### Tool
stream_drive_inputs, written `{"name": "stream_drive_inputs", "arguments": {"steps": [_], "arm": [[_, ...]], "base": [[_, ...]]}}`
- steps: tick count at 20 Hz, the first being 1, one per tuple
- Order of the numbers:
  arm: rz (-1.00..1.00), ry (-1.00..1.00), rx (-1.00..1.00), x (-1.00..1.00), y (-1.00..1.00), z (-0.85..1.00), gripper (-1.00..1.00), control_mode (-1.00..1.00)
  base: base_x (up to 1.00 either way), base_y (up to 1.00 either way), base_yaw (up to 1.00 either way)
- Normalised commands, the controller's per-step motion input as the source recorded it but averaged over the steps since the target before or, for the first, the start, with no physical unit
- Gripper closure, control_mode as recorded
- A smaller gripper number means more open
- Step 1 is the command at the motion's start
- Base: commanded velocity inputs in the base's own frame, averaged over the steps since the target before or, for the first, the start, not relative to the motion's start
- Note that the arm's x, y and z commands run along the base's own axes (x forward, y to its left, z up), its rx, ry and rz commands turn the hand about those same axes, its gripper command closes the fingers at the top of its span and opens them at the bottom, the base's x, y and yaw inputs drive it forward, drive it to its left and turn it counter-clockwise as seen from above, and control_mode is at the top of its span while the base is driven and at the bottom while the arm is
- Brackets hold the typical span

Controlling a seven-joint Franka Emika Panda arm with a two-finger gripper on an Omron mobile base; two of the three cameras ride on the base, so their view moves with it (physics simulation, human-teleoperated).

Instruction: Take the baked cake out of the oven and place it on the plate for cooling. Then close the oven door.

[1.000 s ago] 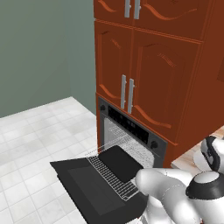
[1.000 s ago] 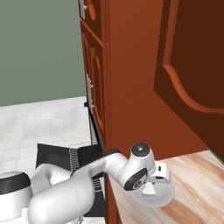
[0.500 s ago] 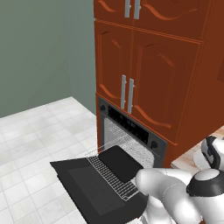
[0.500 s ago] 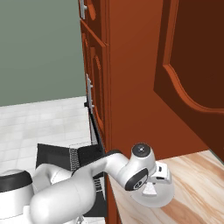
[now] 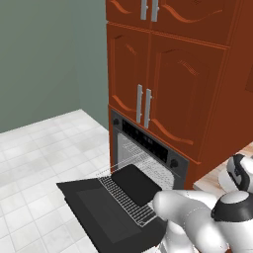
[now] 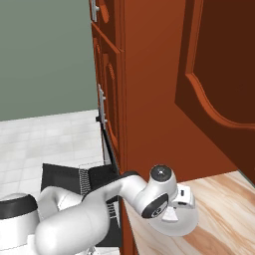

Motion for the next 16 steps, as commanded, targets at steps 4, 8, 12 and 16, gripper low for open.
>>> {"name": "stream_drive_inputs", "arguments": {"steps": [4, 8, 12, 16], "arm": [[0.00, -0.04, 0.01, 0.01, 0.00, -0.02, 1.00, -1.00], [0.00, 0.00, 0.00, 0.05, 0.00, -0.06, -1.00, -1.00], [0.00, 0.00, 0.00, 0.07, 0.01, -0.01, -1.00, -1.00], [0.00, 0.00, 0.00, 0.09, 0.00, 0.00, -1.00, -1.00]], "base": [[0.00, 0.00, 0.00], [0.00, 0.00, 0.00], [0.00, 0.00, 0.00], [0.00, 0.00, 0.00]]}}
